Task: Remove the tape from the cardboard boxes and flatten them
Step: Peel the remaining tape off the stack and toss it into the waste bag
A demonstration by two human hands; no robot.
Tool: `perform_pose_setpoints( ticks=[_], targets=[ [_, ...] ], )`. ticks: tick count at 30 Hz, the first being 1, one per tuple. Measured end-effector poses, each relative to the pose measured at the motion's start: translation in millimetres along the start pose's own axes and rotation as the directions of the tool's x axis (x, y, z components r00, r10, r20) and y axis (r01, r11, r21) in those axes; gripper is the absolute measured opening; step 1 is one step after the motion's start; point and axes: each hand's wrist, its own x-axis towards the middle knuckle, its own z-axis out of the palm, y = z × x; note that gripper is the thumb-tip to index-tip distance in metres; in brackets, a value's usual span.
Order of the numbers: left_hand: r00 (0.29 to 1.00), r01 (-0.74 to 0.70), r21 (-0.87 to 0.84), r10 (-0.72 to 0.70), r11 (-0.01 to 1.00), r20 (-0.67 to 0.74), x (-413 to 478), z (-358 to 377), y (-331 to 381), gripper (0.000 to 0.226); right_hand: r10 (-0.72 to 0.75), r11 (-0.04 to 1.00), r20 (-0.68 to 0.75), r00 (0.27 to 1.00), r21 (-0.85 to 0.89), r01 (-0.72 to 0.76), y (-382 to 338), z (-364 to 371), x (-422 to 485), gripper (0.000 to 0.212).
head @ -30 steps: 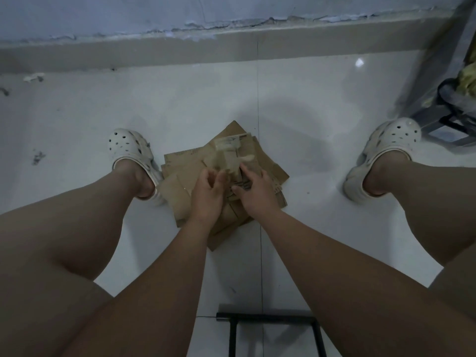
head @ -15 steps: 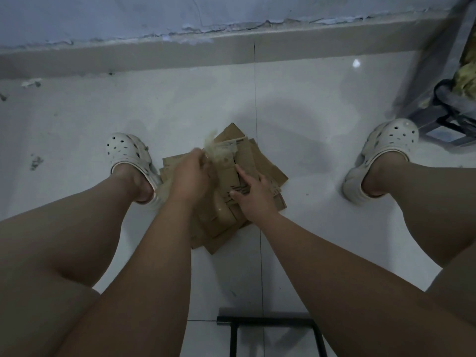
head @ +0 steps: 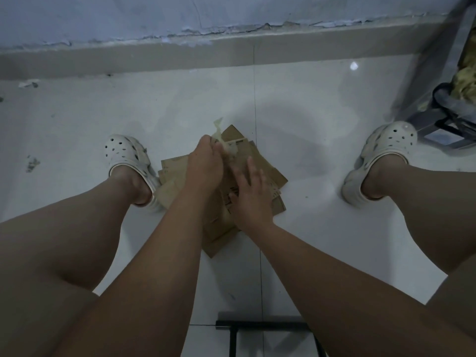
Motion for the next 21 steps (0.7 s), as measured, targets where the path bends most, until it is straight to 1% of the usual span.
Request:
perform_pose_setpoints(
  ticks=[2,3,4,5,7,8,9,10,12,13,14,16,19,21],
  targets=[
    [0.997,0.048,-0.073,-0.051,0.996,-0.049,4,3,0,0.013,-0.059,0.994,-0.002,0.998,-0.089,0.059,3,4,-4,0.063],
    [0.997,0.065,-0.107,-0.069,0.992,-0.042,7,4,0,0.011,-0.075,0.991,-0.01,0.997,-0.111,0.073,4,5,-6,0.06],
    [0.997,0.076,-0.135,-0.078,0.988,-0.003,9,5,0,0.011,-0.083,0.99,-0.026,0.996,-0.12,0.08,5,6,-7,0.059],
    [0.995,0.084,-0.152,-0.074,0.985,0.065,11,6,2,0.017,-0.088,0.988,-0.046,0.995,-0.128,0.081,5,7,-7,0.059],
    [0.976,0.052,-0.137,-0.021,0.989,0.217,12,9,4,0.04,-0.071,0.985,-0.069,0.995,-0.164,0.059,3,7,-4,0.066],
    [0.966,-0.003,-0.094,0.028,0.996,0.257,13,12,4,0.053,-0.049,0.981,-0.063,0.997,-0.19,0.037,2,6,0,0.073],
    [0.961,-0.073,-0.029,0.078,0.997,0.264,12,14,2,0.061,-0.034,0.975,-0.053,0.998,-0.223,0.022,2,4,4,0.078],
    [0.963,-0.141,0.051,0.125,0.989,0.239,13,16,-2,0.062,-0.036,0.969,-0.042,0.998,-0.246,0.024,1,2,6,0.079],
    [0.97,-0.229,0.261,0.199,0.938,0.137,13,16,-11,0.054,-0.068,0.974,-0.041,0.997,-0.22,0.057,-1,0,6,0.07],
    [0.97,-0.245,0.349,0.229,0.905,0.087,14,14,-16,0.047,-0.078,0.978,-0.048,0.996,-0.196,0.067,-2,-1,4,0.065],
    [0.968,-0.244,0.398,0.246,0.884,0.047,15,13,-22,0.042,-0.082,0.98,-0.054,0.995,-0.186,0.071,-3,-1,3,0.063],
    [0.965,-0.23,0.427,0.262,0.874,-0.016,14,12,-28,0.034,-0.081,0.98,-0.064,0.995,-0.185,0.068,-4,1,1,0.069],
    [0.955,-0.187,0.476,0.272,0.859,-0.117,12,14,-28,0.019,-0.066,0.982,-0.058,0.996,-0.181,0.054,-5,4,1,0.084],
    [0.956,-0.187,0.453,0.268,0.872,-0.121,12,11,-26,0.016,-0.062,0.98,-0.041,0.997,-0.189,0.053,-4,6,0,0.089]
  ],
)
